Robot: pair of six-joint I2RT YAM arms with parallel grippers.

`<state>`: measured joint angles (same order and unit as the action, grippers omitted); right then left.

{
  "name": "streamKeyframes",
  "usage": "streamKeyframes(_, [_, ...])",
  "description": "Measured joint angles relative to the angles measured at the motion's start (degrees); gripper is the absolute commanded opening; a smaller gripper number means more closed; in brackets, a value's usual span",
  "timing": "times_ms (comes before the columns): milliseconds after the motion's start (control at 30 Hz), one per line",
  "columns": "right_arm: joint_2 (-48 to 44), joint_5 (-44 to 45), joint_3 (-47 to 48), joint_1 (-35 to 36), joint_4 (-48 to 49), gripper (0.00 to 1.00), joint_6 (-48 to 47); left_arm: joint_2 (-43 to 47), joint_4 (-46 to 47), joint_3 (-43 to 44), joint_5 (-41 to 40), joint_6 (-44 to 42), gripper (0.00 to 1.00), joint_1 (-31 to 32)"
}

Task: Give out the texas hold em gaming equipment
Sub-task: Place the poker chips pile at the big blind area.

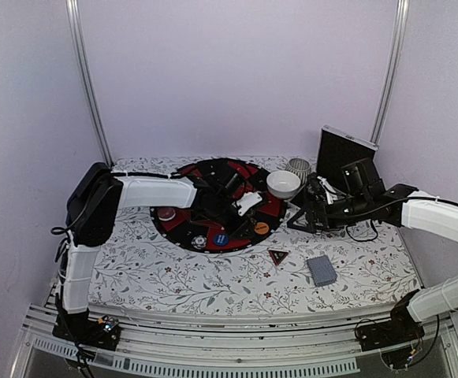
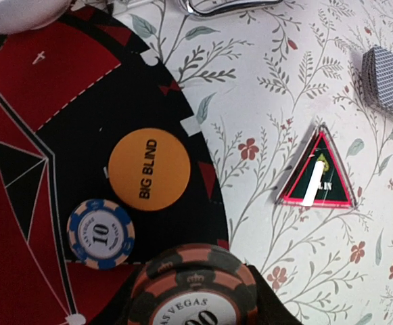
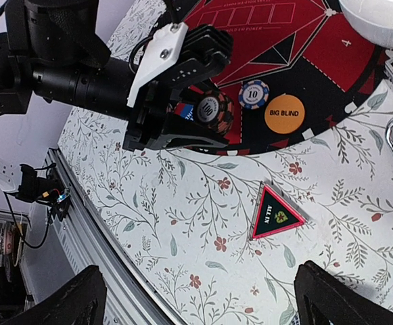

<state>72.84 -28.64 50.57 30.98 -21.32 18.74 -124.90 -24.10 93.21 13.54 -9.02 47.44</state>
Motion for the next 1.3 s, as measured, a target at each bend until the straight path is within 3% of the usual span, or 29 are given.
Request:
streamKeyframes(233, [-4.96,0.85,-5.73,-0.24,-0.81,0.99,-0.13,-6.27,-2.47,7.15,-0.11,0.02,0.00,1.68])
streamKeyframes(800, [-7.30,1.14,-6.19,-0.31,-1.01,0.99,0.94,-7.98,-1.81,6.45,-2.19,-1.95,0.00,1.64])
streamKeyframes(1033, [-7.30,1.09,-6.03,-0.31,-0.98,0.99,1.36,-7.85,-1.27,5.95,-2.25,-3.02,0.22,1.60])
streamKeyframes(1300, [-7.34,1.07,-5.97,-0.31,-1.03,0.99,1.42,-7.72,-0.20,5.35,-1.99,-2.27,0.29,1.27])
